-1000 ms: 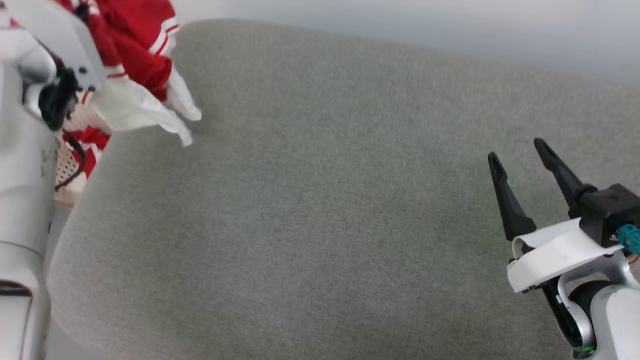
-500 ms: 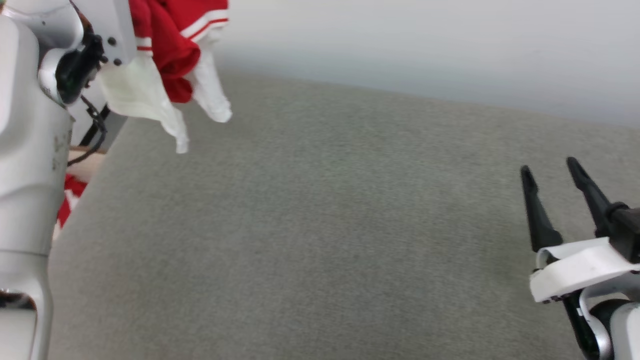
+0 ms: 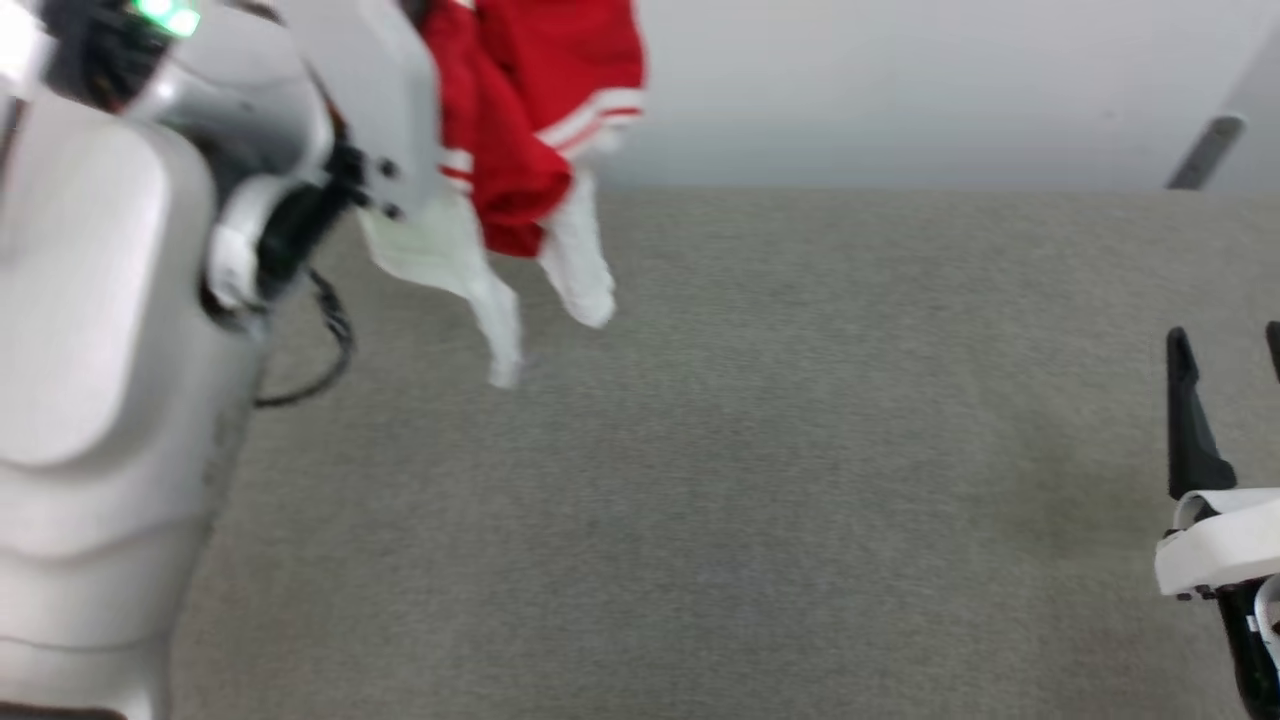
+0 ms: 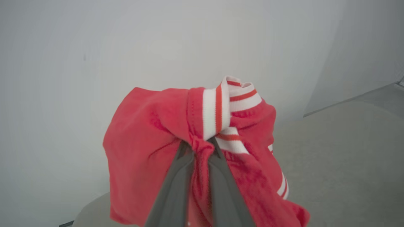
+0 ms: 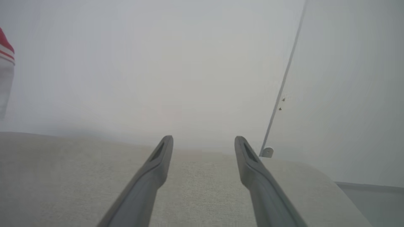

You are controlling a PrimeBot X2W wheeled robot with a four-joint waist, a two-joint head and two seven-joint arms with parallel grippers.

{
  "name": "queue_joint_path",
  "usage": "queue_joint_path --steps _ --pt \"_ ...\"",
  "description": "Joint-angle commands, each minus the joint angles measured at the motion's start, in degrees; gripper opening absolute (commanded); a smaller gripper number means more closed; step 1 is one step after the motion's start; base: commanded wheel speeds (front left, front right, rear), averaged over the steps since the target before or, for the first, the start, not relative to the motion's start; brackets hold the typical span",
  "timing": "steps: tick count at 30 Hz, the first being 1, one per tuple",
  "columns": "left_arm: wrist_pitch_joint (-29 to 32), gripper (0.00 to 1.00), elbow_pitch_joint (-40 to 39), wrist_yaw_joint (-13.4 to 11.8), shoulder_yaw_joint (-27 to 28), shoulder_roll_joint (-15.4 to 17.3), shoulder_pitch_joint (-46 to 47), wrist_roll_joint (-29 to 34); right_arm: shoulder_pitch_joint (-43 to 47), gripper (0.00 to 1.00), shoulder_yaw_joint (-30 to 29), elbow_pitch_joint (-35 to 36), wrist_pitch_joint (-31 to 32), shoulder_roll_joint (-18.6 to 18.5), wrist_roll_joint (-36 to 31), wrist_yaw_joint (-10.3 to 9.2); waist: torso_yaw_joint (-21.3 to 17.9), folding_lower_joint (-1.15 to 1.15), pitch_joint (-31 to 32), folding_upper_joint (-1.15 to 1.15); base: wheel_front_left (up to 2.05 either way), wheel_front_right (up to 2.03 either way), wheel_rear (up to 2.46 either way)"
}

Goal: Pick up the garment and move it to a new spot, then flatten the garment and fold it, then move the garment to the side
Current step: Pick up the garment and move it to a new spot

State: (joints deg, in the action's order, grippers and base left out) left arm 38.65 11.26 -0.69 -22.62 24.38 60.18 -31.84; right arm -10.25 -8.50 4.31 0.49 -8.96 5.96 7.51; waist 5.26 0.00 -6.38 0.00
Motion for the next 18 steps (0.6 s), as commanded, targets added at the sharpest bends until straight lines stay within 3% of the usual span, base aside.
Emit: queue_joint_path --steps 1,9,18 --pt "1.3 0.0 -2.87 -1.02 -0.61 -0.48 -1.41 -0.21 0.01 1.0 -0.78 -0.53 -0.54 -0.02 -0.42 -0.04 -4.08 0.0 -1.52 0.0 0.0 0.0 0.0" --pt "6.89 0.0 -11.44 -4.41 -4.4 -2.5 -7.06 -0.72 -0.29 1.0 -2.38 -3.6 -2.55 1.43 -0.39 -0.04 -8.41 0.0 -3.96 0.0 0.0 0.0 0.0" --pt "10.65 0.0 -9.8 -5.49 -8.75 -1.84 -15.98 -1.37 -0.88 1.0 -1.59 -7.22 -5.27 3.24 -0.15 -0.04 -11.74 0.0 -6.2 0.0 0.0 0.0 0.0"
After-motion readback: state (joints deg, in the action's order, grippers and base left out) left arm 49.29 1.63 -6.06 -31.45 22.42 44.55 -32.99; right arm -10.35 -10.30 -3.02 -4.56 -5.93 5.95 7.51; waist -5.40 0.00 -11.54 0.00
